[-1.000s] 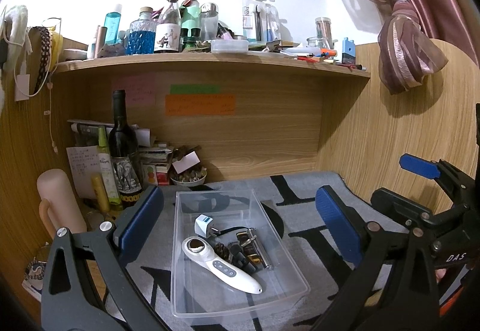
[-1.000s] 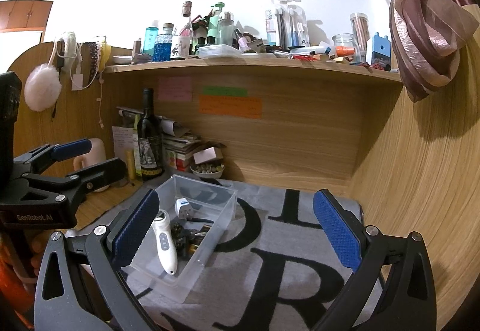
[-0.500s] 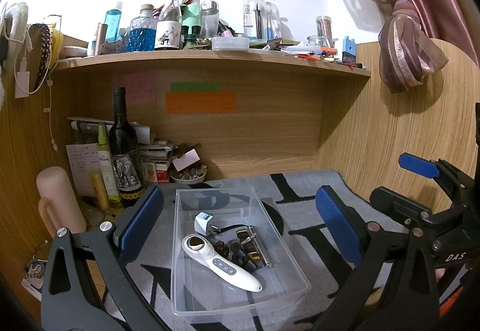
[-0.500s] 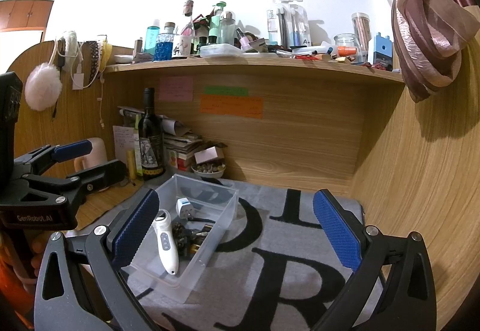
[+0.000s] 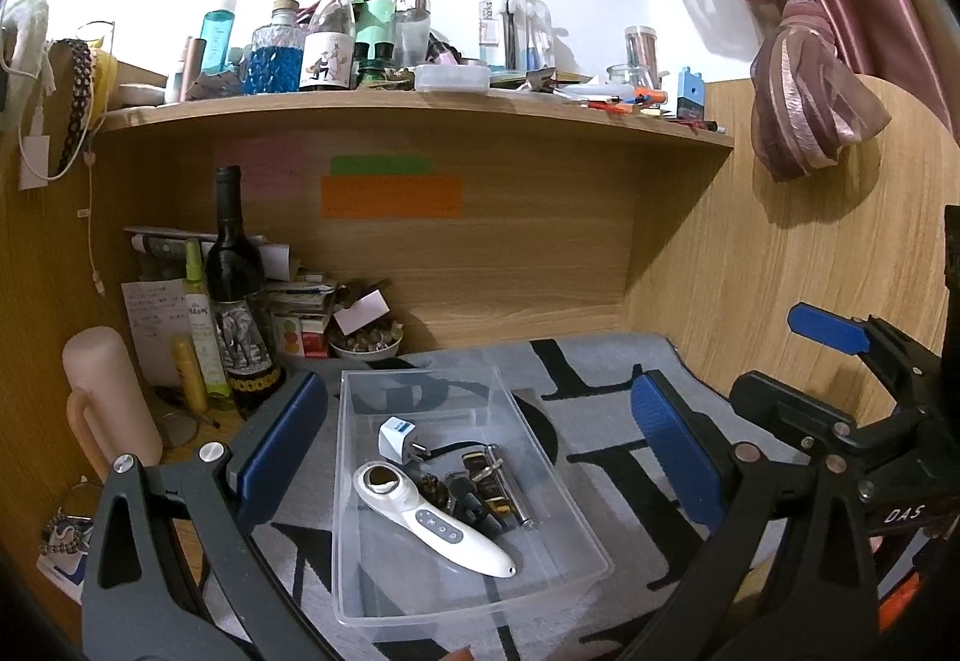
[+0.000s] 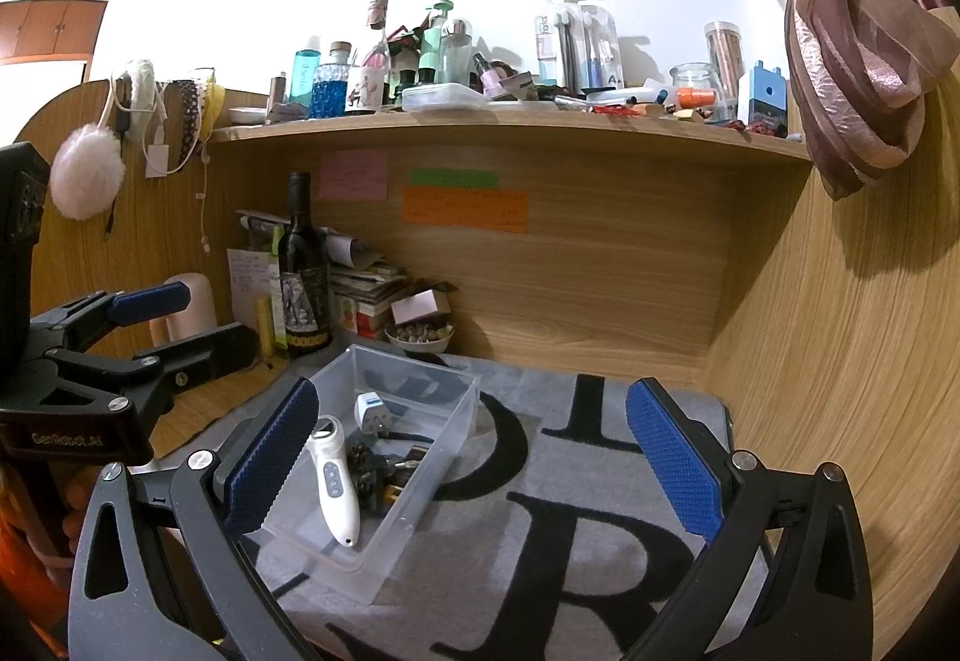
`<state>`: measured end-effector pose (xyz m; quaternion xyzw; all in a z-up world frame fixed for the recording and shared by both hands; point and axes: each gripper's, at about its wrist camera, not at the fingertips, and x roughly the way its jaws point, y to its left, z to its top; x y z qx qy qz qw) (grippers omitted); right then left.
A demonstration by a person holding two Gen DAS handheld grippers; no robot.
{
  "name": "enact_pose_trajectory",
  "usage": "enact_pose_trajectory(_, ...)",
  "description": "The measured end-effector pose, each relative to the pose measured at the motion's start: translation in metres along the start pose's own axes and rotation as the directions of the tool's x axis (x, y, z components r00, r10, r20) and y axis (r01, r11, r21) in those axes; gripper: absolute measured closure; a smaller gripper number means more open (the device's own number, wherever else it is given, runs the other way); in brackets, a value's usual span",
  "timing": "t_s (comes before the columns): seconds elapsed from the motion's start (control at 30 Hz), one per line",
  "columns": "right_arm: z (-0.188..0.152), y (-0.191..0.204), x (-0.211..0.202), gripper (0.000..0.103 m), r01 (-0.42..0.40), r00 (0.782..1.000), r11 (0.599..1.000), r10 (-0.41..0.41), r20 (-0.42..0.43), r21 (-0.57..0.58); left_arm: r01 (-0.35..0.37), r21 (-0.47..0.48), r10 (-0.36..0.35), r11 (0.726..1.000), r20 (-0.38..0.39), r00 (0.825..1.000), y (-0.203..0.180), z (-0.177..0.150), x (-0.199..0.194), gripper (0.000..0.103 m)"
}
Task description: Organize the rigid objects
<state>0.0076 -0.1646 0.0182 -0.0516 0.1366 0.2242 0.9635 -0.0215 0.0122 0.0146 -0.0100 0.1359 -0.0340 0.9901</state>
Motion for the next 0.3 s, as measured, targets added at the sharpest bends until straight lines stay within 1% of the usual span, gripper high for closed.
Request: enact_pose_trajectory(0.3, -0.0021, 0.0033, 0.0028, 0.0, 0.004, 1.0, 1.0, -0.004, -0.012, 0.006, 0.01, -0.008, -0.01, 1.0, -0.015, 1.0, -0.0019, 0.0017, 0.0017, 0.0)
